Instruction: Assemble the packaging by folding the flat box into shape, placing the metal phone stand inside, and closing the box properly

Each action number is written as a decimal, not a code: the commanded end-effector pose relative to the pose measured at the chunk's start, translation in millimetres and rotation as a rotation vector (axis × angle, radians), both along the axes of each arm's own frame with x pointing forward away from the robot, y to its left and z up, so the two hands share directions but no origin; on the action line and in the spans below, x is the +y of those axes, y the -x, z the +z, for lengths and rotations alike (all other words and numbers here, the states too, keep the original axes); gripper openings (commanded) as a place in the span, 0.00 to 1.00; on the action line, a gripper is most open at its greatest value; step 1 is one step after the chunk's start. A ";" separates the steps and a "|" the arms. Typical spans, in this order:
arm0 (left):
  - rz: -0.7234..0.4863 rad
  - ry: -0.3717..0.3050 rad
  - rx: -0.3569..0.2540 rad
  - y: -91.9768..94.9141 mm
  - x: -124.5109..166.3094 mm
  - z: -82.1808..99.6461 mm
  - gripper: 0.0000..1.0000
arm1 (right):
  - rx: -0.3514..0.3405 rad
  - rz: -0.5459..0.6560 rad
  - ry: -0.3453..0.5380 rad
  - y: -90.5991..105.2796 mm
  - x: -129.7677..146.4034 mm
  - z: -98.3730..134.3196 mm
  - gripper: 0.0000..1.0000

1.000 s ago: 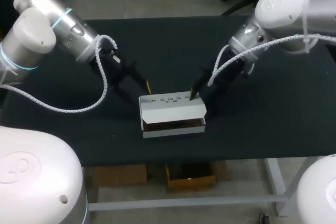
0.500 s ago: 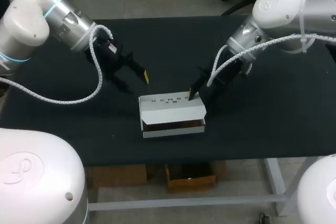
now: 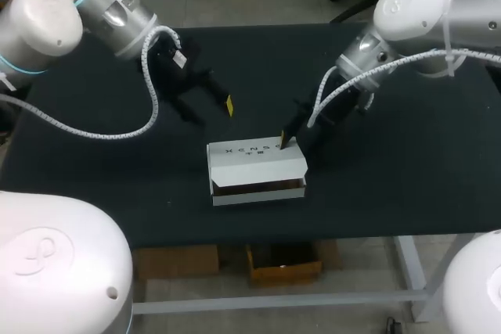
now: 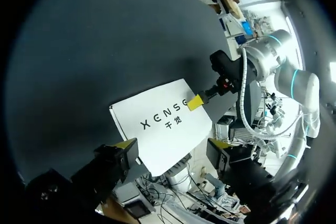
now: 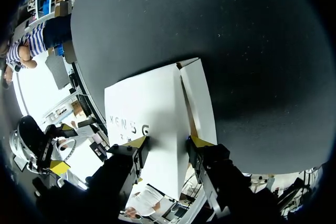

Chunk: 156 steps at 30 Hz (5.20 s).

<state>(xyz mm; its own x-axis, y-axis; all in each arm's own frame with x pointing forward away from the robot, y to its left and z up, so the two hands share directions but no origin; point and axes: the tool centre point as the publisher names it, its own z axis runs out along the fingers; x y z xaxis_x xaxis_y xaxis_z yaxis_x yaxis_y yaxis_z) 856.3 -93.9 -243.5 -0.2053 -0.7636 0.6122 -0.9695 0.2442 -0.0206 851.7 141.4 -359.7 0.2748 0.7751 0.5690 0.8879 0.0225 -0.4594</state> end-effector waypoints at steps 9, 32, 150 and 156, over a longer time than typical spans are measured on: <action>-0.166 -0.112 -0.170 -1.8 -13.0 16.9 0.98 | 0.005 0.002 -0.004 -1.3 -0.8 -2.2 0.47; -0.773 -0.299 -0.479 15.9 -26.3 19.1 1.00 | 0.005 0.002 -0.004 -1.3 -0.8 -2.2 0.45; -1.037 -0.515 -0.795 49.9 -28.9 -75.7 0.79 | 0.005 0.002 -0.004 -1.3 -0.8 -2.2 0.39; -1.025 -0.526 -0.798 48.3 -29.5 -80.2 0.80 | 0.005 0.002 -0.004 -1.3 -0.8 -2.2 0.38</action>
<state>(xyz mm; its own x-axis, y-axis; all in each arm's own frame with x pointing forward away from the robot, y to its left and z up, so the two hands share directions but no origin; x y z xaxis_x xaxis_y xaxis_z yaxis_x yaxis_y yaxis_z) 807.9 -120.1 -320.2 -0.9590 -0.1610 -0.2334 -0.1240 0.9784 -0.1657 852.2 140.5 -361.1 0.2772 0.7731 0.5705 0.8874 0.0216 -0.4605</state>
